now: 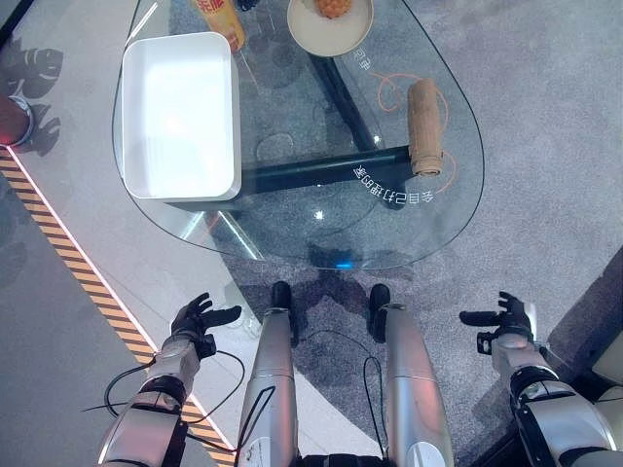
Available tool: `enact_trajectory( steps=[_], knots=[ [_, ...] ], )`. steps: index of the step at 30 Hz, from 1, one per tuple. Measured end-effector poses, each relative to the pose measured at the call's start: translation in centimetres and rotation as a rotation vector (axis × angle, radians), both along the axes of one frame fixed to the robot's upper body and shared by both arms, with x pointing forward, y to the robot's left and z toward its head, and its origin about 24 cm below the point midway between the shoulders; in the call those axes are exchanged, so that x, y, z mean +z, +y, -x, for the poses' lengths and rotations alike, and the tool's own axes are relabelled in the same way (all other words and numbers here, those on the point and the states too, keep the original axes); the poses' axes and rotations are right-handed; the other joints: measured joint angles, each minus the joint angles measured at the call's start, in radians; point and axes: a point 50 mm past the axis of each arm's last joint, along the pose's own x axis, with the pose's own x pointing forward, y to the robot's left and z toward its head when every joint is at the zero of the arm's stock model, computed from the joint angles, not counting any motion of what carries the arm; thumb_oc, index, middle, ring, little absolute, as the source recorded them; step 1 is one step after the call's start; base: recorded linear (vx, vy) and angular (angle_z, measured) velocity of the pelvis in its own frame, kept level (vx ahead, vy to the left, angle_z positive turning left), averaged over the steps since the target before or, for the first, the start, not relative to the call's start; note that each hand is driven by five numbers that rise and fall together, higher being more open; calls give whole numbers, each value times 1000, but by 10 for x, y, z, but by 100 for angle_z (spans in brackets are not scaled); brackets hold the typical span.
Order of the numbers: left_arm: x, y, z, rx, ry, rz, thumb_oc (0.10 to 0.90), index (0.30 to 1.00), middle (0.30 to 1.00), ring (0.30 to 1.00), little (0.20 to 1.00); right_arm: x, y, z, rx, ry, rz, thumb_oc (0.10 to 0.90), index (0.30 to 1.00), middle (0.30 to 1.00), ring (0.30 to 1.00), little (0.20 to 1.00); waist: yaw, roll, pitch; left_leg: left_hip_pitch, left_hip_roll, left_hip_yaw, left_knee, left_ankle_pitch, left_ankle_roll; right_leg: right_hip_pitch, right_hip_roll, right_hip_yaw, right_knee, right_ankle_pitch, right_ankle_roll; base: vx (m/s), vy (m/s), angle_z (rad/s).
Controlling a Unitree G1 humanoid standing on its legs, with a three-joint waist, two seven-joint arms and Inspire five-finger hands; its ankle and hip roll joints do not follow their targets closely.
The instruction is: Wipe the table with a cloth and put it in the basket.
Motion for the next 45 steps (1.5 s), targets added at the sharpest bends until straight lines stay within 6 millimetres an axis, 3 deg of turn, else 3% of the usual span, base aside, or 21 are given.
enact_trajectory(
  steps=[5, 12, 19, 28, 35, 45],
  knots=[
    [-4, 1, 6, 16, 8, 15, 800, 900, 900, 900, 900, 39, -3, -21, -78, -260, -40, 800, 900, 900, 900, 900, -3, 0, 0, 0, 0, -1, -2, -2, -2, -1, 1, 0, -2, 1, -1, 0, 0, 0],
    [-6, 1, 9, 27, 2, 33, 800, 900, 900, 900, 900, 120, 24, -56, -73, -636, -11, 800, 900, 900, 900, 900, 0, 3, 2, 0, -1, 0, -22, 1, 1, -5, 4, 2, -20, 10, -3, -19, 26, 0],
    [-3, 0, 6, 34, -38, 37, 800, 900, 900, 900, 900, 170, 60, -70, 62, -801, 83, 800, 900, 900, 900, 900, 2, 8, 5, 3, -1, 2, -57, 15, -9, -4, 4, 2, -55, 21, 0, -38, 32, 0],
    [-2, 0, 5, 35, -49, 35, 800, 900, 900, 900, 900, 182, 93, -74, 215, -798, 181, 800, 900, 900, 900, 900, 24, 9, 5, 39, -3, 6, -130, 44, -13, 14, -1, 0, -89, 27, -4, -15, 10, 1],
    [-3, -3, 5, 30, -50, 43, 800, 900, 900, 900, 900, 178, 110, -80, 294, -707, 242, 800, 900, 900, 900, 900, 26, 9, 5, 68, -5, 14, -179, 67, -15, 28, -6, 1, -108, 32, -5, 0, 0, 0],
    [-3, -5, 4, 25, -51, 48, 800, 900, 900, 900, 900, 184, 120, -90, 325, -623, 280, 800, 900, 900, 900, 900, 41, 12, 5, 81, -7, 15, -196, 77, -16, 34, -11, 0, -108, 33, -6, 0, 0, 0]
  ],
)
